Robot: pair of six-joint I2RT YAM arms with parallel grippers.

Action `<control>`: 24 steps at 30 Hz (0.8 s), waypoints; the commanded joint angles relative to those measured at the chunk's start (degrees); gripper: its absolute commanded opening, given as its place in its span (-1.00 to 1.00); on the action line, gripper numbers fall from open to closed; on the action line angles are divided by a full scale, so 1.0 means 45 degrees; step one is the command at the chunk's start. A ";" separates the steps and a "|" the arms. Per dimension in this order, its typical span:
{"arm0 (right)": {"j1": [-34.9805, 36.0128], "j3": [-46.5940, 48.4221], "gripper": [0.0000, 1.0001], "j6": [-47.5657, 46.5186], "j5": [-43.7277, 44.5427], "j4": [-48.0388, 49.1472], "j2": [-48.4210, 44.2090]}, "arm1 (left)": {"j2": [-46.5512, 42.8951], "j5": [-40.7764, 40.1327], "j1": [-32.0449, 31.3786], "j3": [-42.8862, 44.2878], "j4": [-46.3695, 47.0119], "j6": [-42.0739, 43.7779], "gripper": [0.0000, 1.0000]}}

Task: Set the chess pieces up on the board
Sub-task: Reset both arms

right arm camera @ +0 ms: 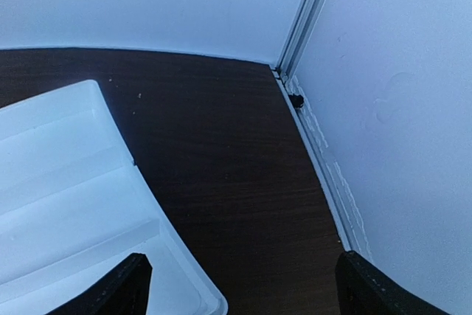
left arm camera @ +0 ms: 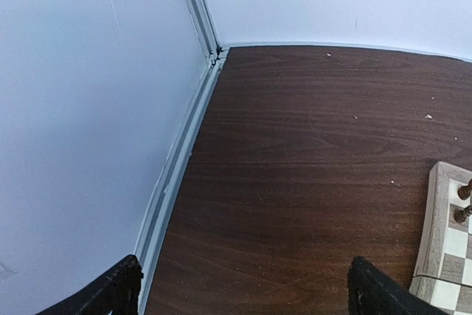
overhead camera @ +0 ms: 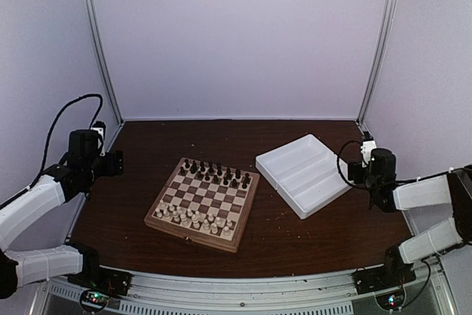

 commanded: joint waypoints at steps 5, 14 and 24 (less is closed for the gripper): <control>-0.1718 -0.0092 0.84 0.0617 -0.1964 0.6166 0.3958 | 0.0543 0.0575 0.0318 -0.2172 0.4964 0.0817 0.95; -0.2070 0.0210 1.00 0.0762 -0.2470 0.5555 0.3938 | 0.3492 -0.0003 0.0576 -0.4813 1.1649 0.1147 0.95; -0.2061 0.0214 1.00 0.0705 -0.2545 0.5633 0.3988 | 0.7705 0.3026 0.1575 -0.4217 1.5700 0.3261 0.95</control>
